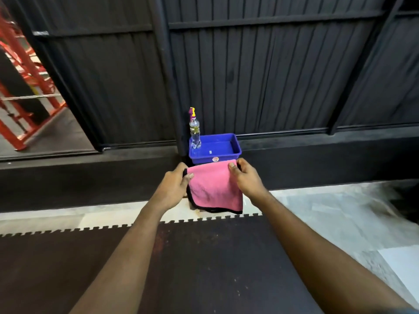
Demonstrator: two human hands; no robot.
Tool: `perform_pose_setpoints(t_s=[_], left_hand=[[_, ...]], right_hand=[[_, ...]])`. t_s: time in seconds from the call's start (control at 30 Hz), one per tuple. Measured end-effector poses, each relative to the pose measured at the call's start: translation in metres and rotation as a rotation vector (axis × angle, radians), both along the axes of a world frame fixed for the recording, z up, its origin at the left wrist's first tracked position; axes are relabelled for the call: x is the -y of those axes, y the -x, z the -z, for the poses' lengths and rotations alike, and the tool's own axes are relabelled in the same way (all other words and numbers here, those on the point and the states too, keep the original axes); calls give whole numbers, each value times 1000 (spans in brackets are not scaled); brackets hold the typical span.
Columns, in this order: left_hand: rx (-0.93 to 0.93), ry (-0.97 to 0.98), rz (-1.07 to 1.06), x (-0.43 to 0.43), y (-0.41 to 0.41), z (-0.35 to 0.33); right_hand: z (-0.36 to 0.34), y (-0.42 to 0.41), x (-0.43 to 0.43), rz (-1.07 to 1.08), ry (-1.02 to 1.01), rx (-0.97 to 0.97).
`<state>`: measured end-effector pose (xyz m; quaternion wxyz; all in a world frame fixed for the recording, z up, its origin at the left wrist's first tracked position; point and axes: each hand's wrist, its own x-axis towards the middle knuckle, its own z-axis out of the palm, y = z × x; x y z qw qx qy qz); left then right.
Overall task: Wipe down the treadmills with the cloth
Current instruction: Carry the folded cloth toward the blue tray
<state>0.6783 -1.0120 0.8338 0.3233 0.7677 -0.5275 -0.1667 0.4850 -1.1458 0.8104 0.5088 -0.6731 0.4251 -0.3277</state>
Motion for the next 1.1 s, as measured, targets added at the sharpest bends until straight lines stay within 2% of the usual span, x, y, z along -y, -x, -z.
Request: perform_pose_setpoints(t_s=[0.4,0.7,0.93,1.1], left_hand=[[-56,-41,142,237,-123,42],[69,-144,199,389,-202,85],[-42,-188,79,510,-241,136],[-86,-289,-25,588,-264,177]], right_hand=[[41,-107,204,162,-45,-138],[81,-175,328,244,-152,-187],[131,-232,467,151,-165,-255],[167,-271,555,114,-262,-288]])
